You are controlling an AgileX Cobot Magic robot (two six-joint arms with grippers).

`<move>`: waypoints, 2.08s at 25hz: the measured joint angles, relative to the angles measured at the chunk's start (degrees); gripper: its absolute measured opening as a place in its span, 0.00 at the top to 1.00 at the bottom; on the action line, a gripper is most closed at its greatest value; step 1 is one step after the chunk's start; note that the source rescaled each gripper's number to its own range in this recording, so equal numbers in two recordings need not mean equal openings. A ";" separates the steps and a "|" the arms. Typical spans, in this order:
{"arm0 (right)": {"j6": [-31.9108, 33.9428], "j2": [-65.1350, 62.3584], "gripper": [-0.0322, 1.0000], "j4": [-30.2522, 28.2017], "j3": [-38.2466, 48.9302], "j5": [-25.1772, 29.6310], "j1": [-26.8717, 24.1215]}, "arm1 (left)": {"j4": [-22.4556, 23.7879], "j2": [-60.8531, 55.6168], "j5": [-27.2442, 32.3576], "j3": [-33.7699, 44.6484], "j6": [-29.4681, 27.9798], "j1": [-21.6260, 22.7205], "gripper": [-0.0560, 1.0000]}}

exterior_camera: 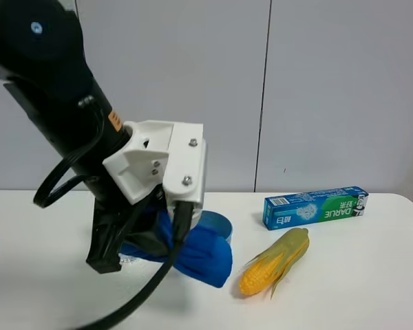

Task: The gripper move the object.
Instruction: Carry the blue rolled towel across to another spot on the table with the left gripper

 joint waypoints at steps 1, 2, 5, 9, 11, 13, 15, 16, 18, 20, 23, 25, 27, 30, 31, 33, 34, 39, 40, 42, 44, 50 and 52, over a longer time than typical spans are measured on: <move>0.00 0.00 0.00 0.00 0.00 0.00 0.00 | 0.14 -0.02 -0.77 1.22 1.07 0.34 0.95; 0.00 0.00 0.00 0.00 0.00 0.00 0.00 | 0.21 -0.02 -1.14 2.11 1.74 0.65 0.95; 0.00 0.00 0.00 0.00 0.00 0.00 0.00 | 1.09 -0.02 -1.93 4.35 2.52 1.26 0.95; 0.00 0.00 0.00 0.00 0.00 0.00 0.00 | 2.36 -0.02 -3.13 5.02 2.58 2.43 0.95; 0.00 0.00 0.00 0.00 0.00 0.00 0.00 | 2.50 -0.06 -3.59 5.02 2.58 2.98 0.95; 0.00 0.00 0.00 0.00 0.00 0.00 0.00 | 2.50 -0.06 -3.61 5.02 2.58 3.71 0.95; 0.00 0.00 0.00 0.00 0.00 0.00 0.00 | 2.71 -0.06 -3.65 5.02 2.64 4.35 0.95; 0.00 0.00 0.00 0.00 0.00 0.00 0.00 | 2.72 -0.06 -3.65 5.02 2.82 4.87 0.95; 0.00 0.00 0.00 0.00 0.00 0.00 0.00 | 2.93 -0.06 -3.71 5.02 3.55 5.84 0.95; 0.00 0.00 0.00 0.00 0.00 0.00 0.00 | 3.23 0.04 -3.71 5.02 4.50 6.55 0.95; 0.00 0.00 0.00 0.00 0.00 0.00 0.00 | 3.15 0.14 -3.76 5.02 6.61 6.65 0.95; 0.00 0.00 0.00 0.00 0.00 0.00 0.00 | 2.71 0.35 -3.76 5.02 9.17 6.65 0.95; 0.00 0.00 0.00 0.00 0.00 0.00 0.00 | 2.33 1.03 -3.76 5.02 11.83 6.65 0.95; 0.00 0.00 0.00 0.00 0.00 0.00 0.00 | 1.55 2.47 -3.76 5.02 14.38 6.65 0.95; 0.00 0.00 0.00 0.00 0.00 0.00 0.00 | 1.15 2.99 -3.76 5.02 14.68 6.65 0.95; 0.00 0.00 0.00 0.00 0.00 0.00 0.00 | 0.46 4.11 -3.82 5.02 14.85 6.65 0.95; 0.00 0.00 0.00 0.00 0.00 0.00 0.00 | 0.19 4.54 -4.04 5.02 14.92 6.65 0.95; 0.00 0.00 0.00 0.00 0.00 0.00 0.00 | -0.28 6.84 -6.45 5.02 15.10 6.65 0.95; 0.00 0.00 0.00 0.00 0.00 0.00 0.00 | -0.33 7.37 -6.84 5.02 15.14 6.65 0.95; 0.00 0.00 0.00 0.00 0.00 0.00 0.00 | -0.46 8.36 -7.89 5.02 15.14 6.65 0.95; 0.00 0.00 0.00 0.00 0.00 0.00 0.00 | -0.51 9.46 -8.60 5.02 15.16 6.65 0.95; 0.00 0.00 0.00 0.00 0.00 0.00 0.00 | -0.51 12.01 -9.73 5.02 15.16 6.65 0.95; 0.00 0.00 0.00 0.00 0.00 0.00 0.00 | -0.51 12.53 -10.74 5.02 15.16 6.65 0.95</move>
